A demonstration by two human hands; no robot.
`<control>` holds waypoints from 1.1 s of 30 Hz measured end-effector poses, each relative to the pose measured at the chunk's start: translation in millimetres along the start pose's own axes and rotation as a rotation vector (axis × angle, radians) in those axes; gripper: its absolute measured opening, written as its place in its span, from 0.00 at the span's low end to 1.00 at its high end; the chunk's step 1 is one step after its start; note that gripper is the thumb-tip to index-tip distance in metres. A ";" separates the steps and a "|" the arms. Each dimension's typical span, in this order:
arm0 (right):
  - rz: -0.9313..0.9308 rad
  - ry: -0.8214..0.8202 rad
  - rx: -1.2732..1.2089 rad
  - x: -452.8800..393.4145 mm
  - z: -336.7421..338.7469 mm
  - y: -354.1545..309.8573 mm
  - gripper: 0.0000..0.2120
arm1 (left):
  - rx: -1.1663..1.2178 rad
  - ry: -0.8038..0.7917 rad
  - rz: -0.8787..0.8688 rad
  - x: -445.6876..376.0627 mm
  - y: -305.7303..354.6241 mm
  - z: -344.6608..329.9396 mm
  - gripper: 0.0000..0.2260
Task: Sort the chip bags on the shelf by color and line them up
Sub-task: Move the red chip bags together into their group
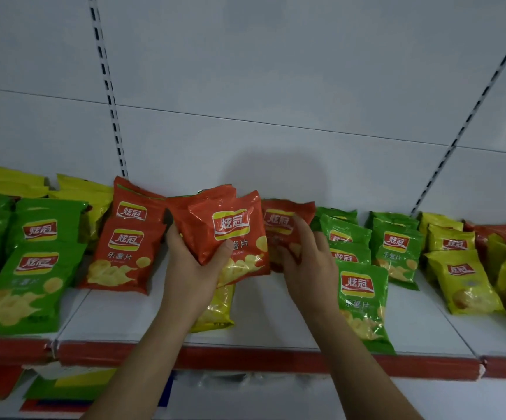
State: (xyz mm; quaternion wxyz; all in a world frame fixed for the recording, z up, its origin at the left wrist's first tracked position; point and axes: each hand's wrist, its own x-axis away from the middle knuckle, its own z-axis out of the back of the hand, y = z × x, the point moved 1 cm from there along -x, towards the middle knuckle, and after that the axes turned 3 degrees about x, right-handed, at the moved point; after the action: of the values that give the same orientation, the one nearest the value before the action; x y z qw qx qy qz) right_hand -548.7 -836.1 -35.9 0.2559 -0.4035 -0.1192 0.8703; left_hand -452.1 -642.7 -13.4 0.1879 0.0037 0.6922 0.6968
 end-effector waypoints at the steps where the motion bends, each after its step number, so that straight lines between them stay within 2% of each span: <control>1: -0.016 0.041 -0.069 -1.6 11.4 -1.9 0.30 | 0.007 0.003 -0.005 -1.1 0.1 -1.8 0.38; 5: 0.008 0.234 -0.127 -1.6 64.4 1.6 0.24 | 0.109 -0.039 -0.013 -4.0 1.9 -16.3 0.38; 8: -0.019 0.300 -0.188 5.1 102.4 11.6 0.19 | 0.135 -0.096 -0.011 -1.7 5.5 -39.4 0.37; 12: 0.011 0.176 -0.198 27.0 132.7 25.0 0.21 | 0.171 -0.228 -0.038 22.7 24.2 -93.1 0.38; 15: -0.062 0.120 -0.137 43.8 150.6 47.6 0.26 | 0.210 -0.343 -0.013 51.1 35.8 -135.3 0.40; 19: -0.192 0.072 -0.184 59.8 192.3 93.2 0.32 | 0.216 -0.407 -0.004 86.2 50.7 -188.1 0.43; 23: -0.237 0.042 -0.214 73.9 241.8 142.7 0.36 | 0.211 -0.452 -0.014 126.4 72.3 -247.4 0.42; 33: -0.283 0.039 -0.044 104.7 356.4 290.2 0.37 | 0.182 -0.541 -0.056 225.3 93.6 -408.6 0.38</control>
State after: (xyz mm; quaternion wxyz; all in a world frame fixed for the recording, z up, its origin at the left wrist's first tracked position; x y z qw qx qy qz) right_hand -979.1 -1023.7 6.9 0.3695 -0.4049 -0.1893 0.8146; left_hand -793.9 -973.5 2.5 0.3839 0.1870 0.6765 0.6000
